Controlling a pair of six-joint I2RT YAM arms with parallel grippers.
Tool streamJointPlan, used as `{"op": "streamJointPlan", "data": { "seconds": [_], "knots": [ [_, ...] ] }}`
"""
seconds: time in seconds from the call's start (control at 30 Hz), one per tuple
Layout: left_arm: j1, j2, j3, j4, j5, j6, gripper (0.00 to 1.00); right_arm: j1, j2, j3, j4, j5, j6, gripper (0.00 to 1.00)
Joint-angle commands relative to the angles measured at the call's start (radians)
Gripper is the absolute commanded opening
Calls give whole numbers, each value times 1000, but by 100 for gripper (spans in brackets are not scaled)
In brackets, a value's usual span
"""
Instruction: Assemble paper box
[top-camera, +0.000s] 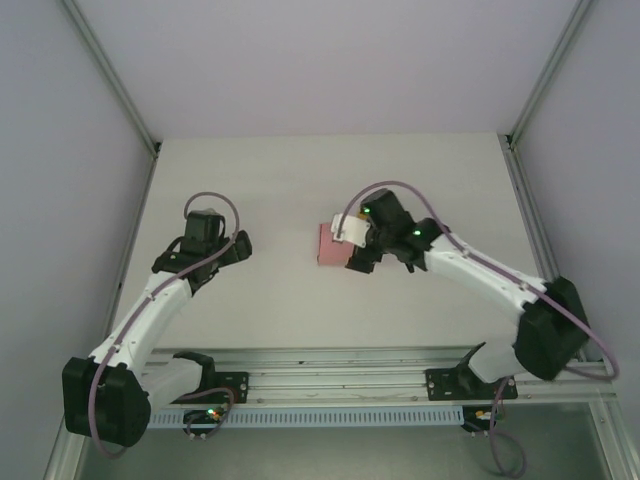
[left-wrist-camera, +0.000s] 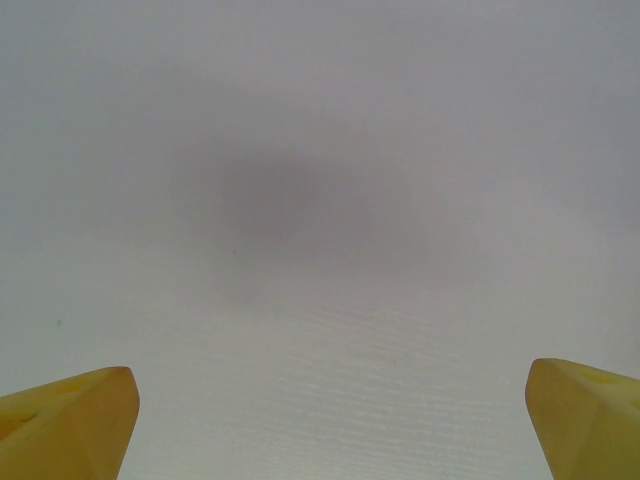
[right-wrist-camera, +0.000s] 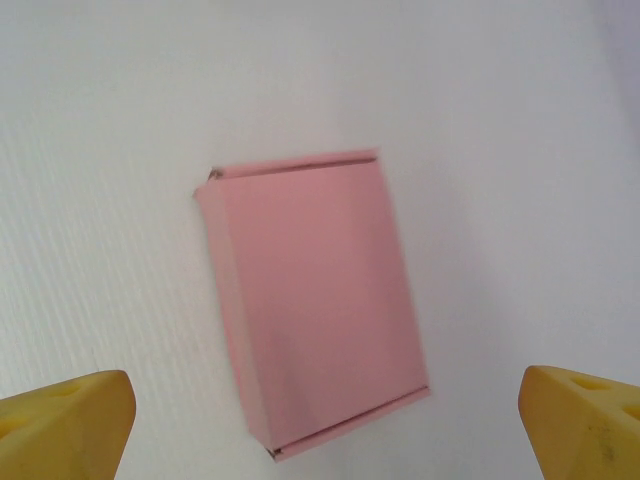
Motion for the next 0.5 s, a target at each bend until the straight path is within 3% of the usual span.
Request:
{"op": "streamJointPlan", "data": {
  "seconds": [0.0, 0.1, 0.17, 0.27, 0.33, 0.47],
  "knots": [
    [12, -4, 10, 138, -81, 123, 100, -111, -126, -105, 134, -6, 311, 100],
    [22, 28, -58, 310, -218, 235, 100, -328, -209, -218, 265, -139, 510, 100],
    [32, 54, -85, 384, -249, 294, 100, -430, -227, -305, 376, -182, 553, 100],
    [47, 84, -160, 545, -263, 390, 100, -490, -212, -403, 502, -148, 538, 100],
    [53, 102, -265, 757, -256, 478, 100, -514, -186, -460, 597, -86, 563, 100],
    [72, 161, -429, 1109, -206, 541, 100, -590, -117, -607, 903, -119, 604, 100]
  ]
}}
